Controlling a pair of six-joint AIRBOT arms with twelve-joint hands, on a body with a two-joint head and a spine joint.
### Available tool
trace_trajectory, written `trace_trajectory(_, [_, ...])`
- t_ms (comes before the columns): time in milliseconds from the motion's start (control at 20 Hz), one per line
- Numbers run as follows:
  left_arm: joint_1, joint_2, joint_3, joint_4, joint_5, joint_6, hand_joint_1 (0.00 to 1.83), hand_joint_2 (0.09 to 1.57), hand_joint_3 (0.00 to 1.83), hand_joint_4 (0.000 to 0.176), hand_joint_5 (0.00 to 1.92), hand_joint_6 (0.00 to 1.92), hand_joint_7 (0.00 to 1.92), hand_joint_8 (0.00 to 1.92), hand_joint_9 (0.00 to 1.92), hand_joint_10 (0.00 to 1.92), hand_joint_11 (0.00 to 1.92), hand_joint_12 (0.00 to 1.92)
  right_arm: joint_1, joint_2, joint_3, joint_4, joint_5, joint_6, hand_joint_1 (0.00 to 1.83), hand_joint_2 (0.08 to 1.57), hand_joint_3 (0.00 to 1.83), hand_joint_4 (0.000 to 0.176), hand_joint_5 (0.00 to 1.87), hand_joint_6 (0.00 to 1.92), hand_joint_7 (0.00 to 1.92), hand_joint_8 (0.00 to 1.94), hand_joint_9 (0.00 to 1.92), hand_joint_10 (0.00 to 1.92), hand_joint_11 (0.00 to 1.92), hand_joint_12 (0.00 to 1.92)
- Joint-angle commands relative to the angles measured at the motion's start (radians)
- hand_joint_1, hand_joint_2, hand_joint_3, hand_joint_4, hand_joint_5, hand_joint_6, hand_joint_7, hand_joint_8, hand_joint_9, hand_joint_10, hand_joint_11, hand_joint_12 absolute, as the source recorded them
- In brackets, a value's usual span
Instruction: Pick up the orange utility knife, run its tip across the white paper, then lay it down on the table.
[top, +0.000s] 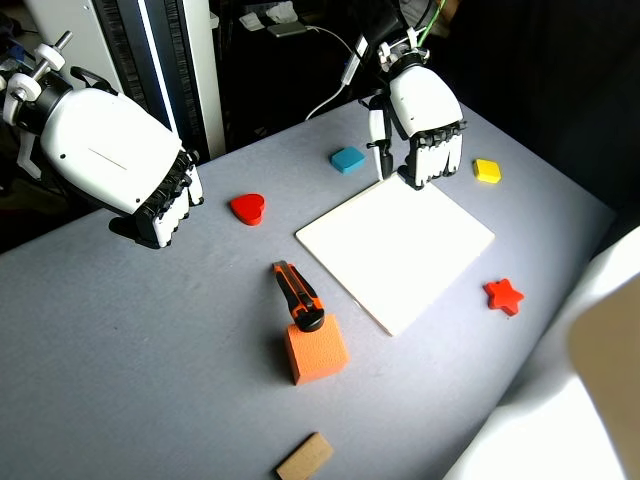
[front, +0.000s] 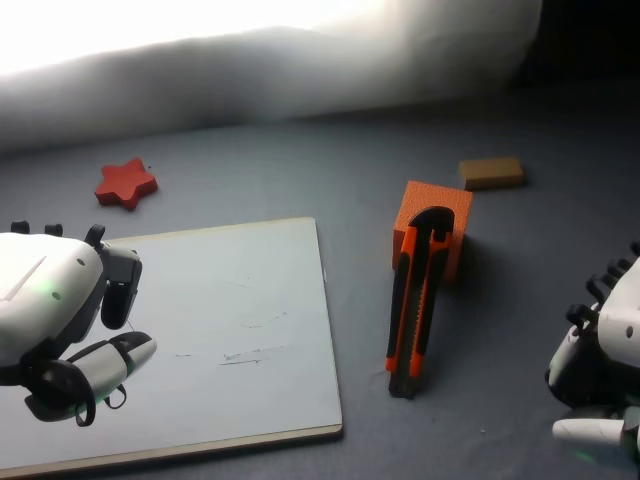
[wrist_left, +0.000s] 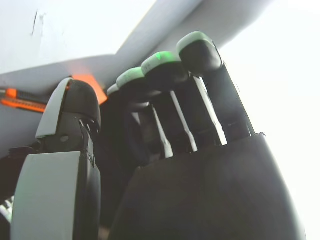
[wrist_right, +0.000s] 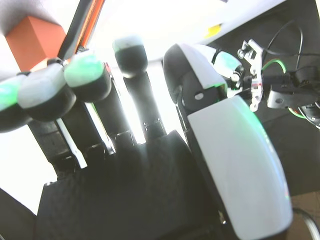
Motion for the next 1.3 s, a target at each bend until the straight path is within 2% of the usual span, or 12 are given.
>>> trace_trajectory(0, [-0.004,0.0,-0.001,0.046,-0.094,0.001,0.0,1.16,0.18,0.006,0.0,0.0,0.0,0.0,0.0,0.0,0.0,0.07,0.015,0.006,-0.003,0.003,0.086,-0.006,0.11,1.03,0.23,0.0,0.0,0.0,0.0,0.0,0.0,0.0,0.0,0.0])
trace_trajectory(50, [-0.004,0.0,-0.002,0.045,-0.094,0.005,0.0,1.23,0.03,0.006,0.0,0.0,0.0,0.0,0.0,0.0,0.0,0.09,0.015,0.006,-0.003,0.003,0.086,-0.016,0.1,1.12,0.05,0.0,0.0,0.0,0.0,0.0,0.0,0.0,0.0,0.0])
trace_trajectory(450, [0.0,0.001,0.001,0.032,-0.094,-0.011,0.0,1.24,0.0,0.0,0.0,0.0,0.0,0.0,0.0,0.0,0.0,0.11,0.008,0.015,0.002,0.002,0.169,-0.065,0.16,1.13,0.01,0.0,0.0,0.0,0.0,0.0,0.0,0.0,0.0,0.0])
trace_trajectory(500, [0.001,0.001,0.001,0.026,-0.09,-0.012,0.01,1.25,0.0,0.0,0.0,0.0,0.0,0.0,0.0,0.0,0.0,0.06,0.008,0.013,0.008,0.002,0.172,-0.067,0.22,1.12,0.0,0.0,0.0,0.0,0.0,0.0,0.0,0.0,0.0,0.0])
trace_trajectory(550, [0.002,0.002,0.002,0.021,-0.084,-0.012,0.0,1.26,0.0,0.0,0.0,0.0,0.0,0.0,0.0,0.0,0.0,0.01,0.008,0.009,0.015,0.002,0.183,-0.067,0.58,1.1,0.0,0.0,0.0,0.0,0.0,0.0,0.0,0.0,0.0,0.0])
trace_trajectory(650, [0.003,0.002,0.007,0.019,-0.065,-0.012,0.0,1.26,0.0,0.0,0.0,0.0,0.0,0.0,0.0,0.0,0.0,0.0,0.014,-0.01,0.038,0.002,0.208,-0.089,1.07,1.06,0.0,0.0,0.0,0.0,0.0,0.0,0.0,0.0,0.0,0.0])
trace_trajectory(800, [0.004,0.002,0.023,0.022,-0.028,-0.018,0.0,1.26,0.0,0.0,0.0,0.0,0.0,0.0,0.0,0.0,0.0,0.0,0.046,-0.06,0.092,-0.004,0.23,-0.171,1.13,1.05,0.0,0.0,0.0,0.0,0.0,0.0,0.0,0.0,0.0,0.0])
trace_trajectory(900, [0.005,0.002,0.029,0.023,-0.024,-0.023,0.0,1.26,0.0,0.0,0.0,0.0,0.0,0.0,0.0,0.0,0.0,0.0,0.051,-0.099,0.127,-0.067,0.279,-0.144,1.08,1.09,0.0,0.0,0.0,0.0,0.0,0.0,0.0,0.0,0.0,0.0])
trace_trajectory(1000, [0.007,0.002,0.032,0.022,-0.015,-0.03,0.0,1.26,0.0,0.0,0.0,0.0,0.0,0.0,0.0,0.0,0.0,0.0,0.035,-0.132,0.166,-0.18,0.378,-0.068,1.08,1.1,0.0,0.0,0.0,0.0,0.0,0.0,0.0,0.0,0.0,0.0])
trace_trajectory(1050, [0.006,0.002,0.032,0.018,-0.014,-0.031,0.0,1.26,0.0,0.0,0.0,0.0,0.0,0.0,0.0,0.0,0.0,0.0,0.022,-0.145,0.19,-0.3,0.451,0.019,1.08,1.09,0.0,0.0,0.0,0.0,0.0,0.0,0.0,0.0,0.0,0.0])
trace_trajectory(1150, [0.005,0.002,0.033,0.013,-0.014,-0.03,0.0,1.26,0.0,0.0,0.0,0.0,0.0,0.0,0.0,0.0,0.0,0.0,0.021,-0.156,0.239,-0.758,0.48,0.383,1.09,1.07,0.0,0.0,0.0,0.0,0.0,0.0,0.0,0.0,0.0,0.0])
trace_trajectory(1250, [0.007,0.001,0.039,0.013,-0.012,-0.03,0.0,1.26,0.0,0.0,0.0,0.0,0.0,0.0,0.0,0.0,0.01,0.0,0.033,-0.168,0.277,-1.094,0.519,0.683,1.09,1.07,0.0,0.0,0.0,0.0,0.0,0.0,0.0,0.0,0.0,0.0])
